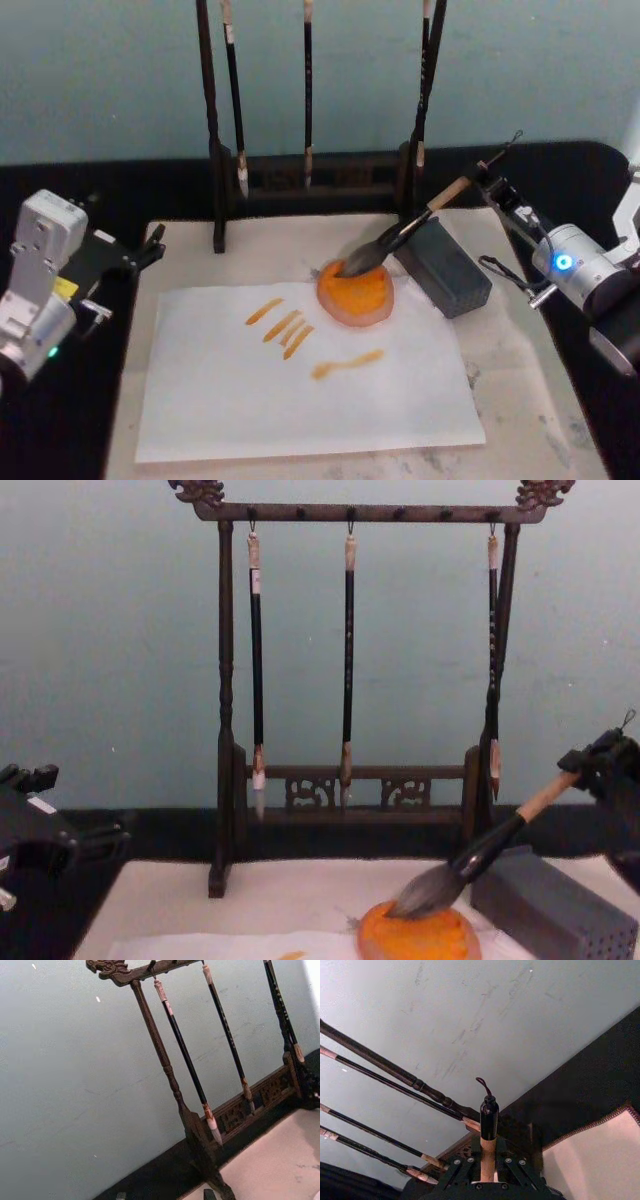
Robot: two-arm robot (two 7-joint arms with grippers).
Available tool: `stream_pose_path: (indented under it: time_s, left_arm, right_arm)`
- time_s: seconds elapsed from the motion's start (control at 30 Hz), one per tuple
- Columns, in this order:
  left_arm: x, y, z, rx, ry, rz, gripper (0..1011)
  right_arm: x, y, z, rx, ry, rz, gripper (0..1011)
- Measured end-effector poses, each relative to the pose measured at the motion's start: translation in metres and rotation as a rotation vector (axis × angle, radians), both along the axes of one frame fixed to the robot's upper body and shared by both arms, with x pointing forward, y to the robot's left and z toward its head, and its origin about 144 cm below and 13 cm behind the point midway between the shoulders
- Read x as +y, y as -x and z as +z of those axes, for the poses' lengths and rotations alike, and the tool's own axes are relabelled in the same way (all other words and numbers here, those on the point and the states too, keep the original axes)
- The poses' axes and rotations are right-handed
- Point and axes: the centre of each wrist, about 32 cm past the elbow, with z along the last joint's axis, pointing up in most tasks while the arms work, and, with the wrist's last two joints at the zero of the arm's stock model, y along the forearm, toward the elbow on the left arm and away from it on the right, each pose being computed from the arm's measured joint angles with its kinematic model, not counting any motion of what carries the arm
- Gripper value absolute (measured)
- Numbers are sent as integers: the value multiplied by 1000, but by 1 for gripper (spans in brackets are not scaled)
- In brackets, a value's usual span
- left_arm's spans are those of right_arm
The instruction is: Pick up the brush from the inkstone, write on the paper, then place the brush back to its original position.
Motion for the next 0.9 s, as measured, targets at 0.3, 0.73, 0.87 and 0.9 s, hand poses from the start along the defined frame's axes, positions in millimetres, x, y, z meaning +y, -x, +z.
stream_pose_path:
  time_s: [0.3,0.73,0.87,0.9]
  left_arm:
    - [0,0,0,0,0,0,1001]
    - [0,0,0,0,0,0,1001]
    - [0,0,0,0,0,0,1001]
    - [0,0,0,0,0,0,1001]
  right_arm:
    - [1,-1,-2,15,-10,3,176]
    - [3,-2,-4,24,-9,12,176]
    - [3,-1,-4,26,-9,11,176]
    - [3,-1,-4,26,-9,12,176]
